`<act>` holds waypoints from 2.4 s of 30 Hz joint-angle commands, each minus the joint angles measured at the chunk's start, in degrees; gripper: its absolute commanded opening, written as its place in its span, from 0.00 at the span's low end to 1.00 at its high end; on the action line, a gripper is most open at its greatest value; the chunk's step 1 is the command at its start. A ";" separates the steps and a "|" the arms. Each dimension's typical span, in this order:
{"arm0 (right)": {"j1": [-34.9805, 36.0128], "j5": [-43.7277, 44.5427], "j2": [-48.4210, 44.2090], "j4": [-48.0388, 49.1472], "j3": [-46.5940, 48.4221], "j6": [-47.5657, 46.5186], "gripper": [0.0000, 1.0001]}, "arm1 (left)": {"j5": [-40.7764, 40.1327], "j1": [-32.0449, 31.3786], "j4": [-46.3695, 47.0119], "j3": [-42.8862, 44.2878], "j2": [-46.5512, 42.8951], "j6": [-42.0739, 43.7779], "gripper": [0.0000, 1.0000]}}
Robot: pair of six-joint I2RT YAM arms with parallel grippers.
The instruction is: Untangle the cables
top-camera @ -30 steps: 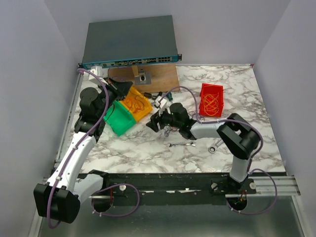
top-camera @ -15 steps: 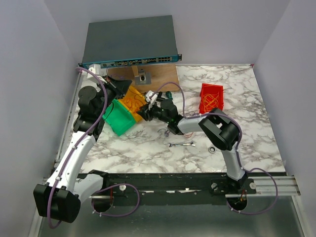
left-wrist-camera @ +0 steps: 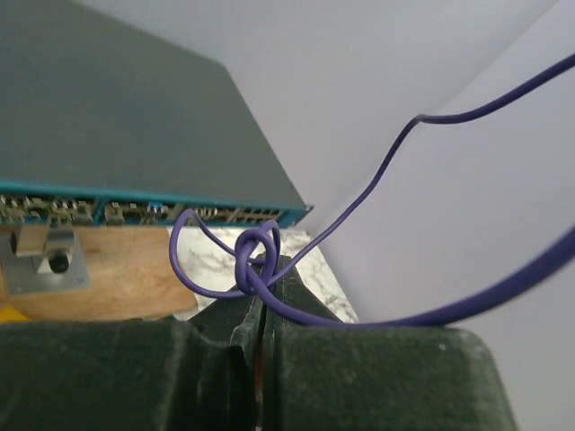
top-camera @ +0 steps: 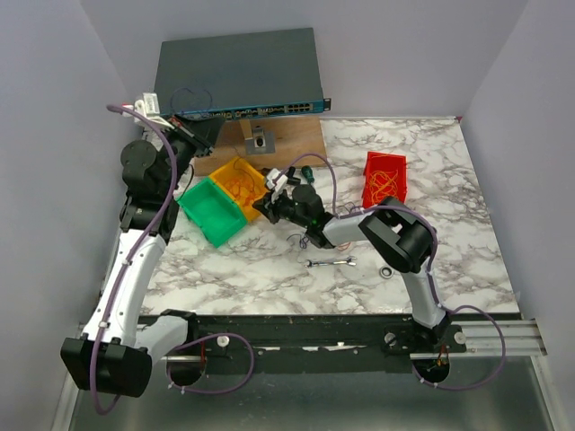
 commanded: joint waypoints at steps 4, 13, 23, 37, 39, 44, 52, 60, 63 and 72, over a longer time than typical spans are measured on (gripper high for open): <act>0.48 2.00 0.62 1.63 -1.99 0.85 0.01 | -2.48 5.24 -0.87 6.38 -2.56 -1.82 0.00; 0.49 2.24 0.51 -1.35 0.68 2.37 0.17 | -5.00 6.81 -5.94 1.24 -5.44 -4.10 0.00; 0.43 6.31 5.15 -17.12 15.96 5.10 0.01 | -14.81 6.80 -15.78 -9.55 -10.66 0.65 0.00; 0.40 8.51 7.38 -26.59 23.62 8.25 0.53 | -20.76 6.80 -16.78 -15.56 -8.15 3.11 0.00; 0.40 8.21 6.33 -26.77 23.26 8.56 0.53 | -22.01 6.80 -16.96 -15.51 -8.37 3.76 0.00; 0.39 6.64 1.87 -26.60 20.95 10.36 0.52 | -21.76 6.80 -14.74 -16.94 -6.23 3.92 0.00; 0.40 5.68 -9.29 -27.50 14.47 10.68 0.48 | -23.80 6.38 -13.54 -18.24 -0.70 5.96 0.00; 0.39 7.07 -19.97 -31.57 8.84 12.06 0.49 | -35.55 1.93 -17.44 -16.57 3.03 13.92 0.00; 0.40 7.30 -25.10 -31.43 4.69 13.37 0.49 | -36.07 0.49 -20.40 -14.26 7.95 14.45 0.00; 0.40 11.37 -44.19 -31.38 -11.29 14.72 0.50 | -25.61 0.38 -35.80 -2.87 25.56 12.33 0.00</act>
